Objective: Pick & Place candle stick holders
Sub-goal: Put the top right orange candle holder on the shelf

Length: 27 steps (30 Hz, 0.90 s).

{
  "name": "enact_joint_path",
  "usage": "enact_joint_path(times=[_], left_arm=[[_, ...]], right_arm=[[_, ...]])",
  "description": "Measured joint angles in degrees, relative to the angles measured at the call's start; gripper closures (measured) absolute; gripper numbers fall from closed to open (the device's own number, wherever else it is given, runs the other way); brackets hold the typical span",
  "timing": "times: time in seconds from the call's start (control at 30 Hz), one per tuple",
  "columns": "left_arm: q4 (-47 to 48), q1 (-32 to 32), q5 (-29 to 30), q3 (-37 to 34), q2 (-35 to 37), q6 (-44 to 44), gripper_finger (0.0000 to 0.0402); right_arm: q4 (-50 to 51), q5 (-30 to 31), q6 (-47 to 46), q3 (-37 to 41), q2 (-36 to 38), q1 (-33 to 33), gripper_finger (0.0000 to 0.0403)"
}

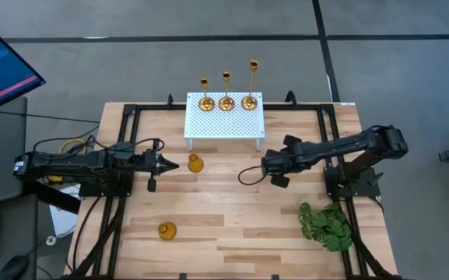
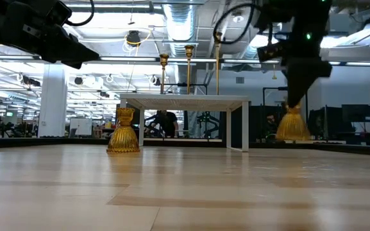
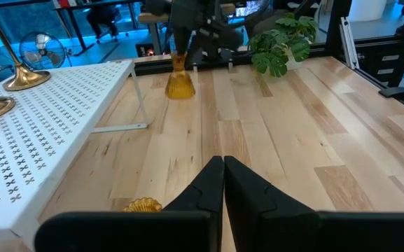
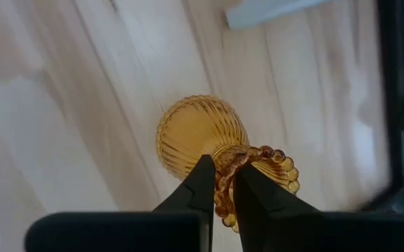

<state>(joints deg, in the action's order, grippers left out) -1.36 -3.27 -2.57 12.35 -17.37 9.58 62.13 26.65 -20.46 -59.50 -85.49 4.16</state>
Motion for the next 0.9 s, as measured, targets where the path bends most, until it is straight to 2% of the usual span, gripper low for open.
enact_joint_path(times=[0.2, 0.37, 0.63, 0.77, 0.9], left_arm=[[0.0, 0.0, 0.0, 0.01, 0.0, -0.02, 0.0389], [0.01, -0.01, 0.0, 0.0, 0.0, 0.0, 0.0389], [0.01, 0.0, -0.01, 0.01, 0.0, -0.02, 0.0389], [0.01, 0.0, 0.0, 0.01, 0.0, -0.02, 0.0389], [0.01, -0.01, -0.01, 0.01, 0.0, -0.02, 0.0389]], right_arm=[[8.77, 0.32, 3.24, -10.43, 0.02, -0.09, 0.0384], [11.62, 3.86, 9.61, -19.55, 0.07, -0.63, 0.0384], [7.01, 3.43, 24.85, -29.02, 0.07, -5.07, 0.0384], [1.68, 2.68, 32.38, -30.61, 0.07, -7.61, 0.0384], [-2.68, -1.25, 36.88, -30.75, -0.07, -10.28, 0.0384]])
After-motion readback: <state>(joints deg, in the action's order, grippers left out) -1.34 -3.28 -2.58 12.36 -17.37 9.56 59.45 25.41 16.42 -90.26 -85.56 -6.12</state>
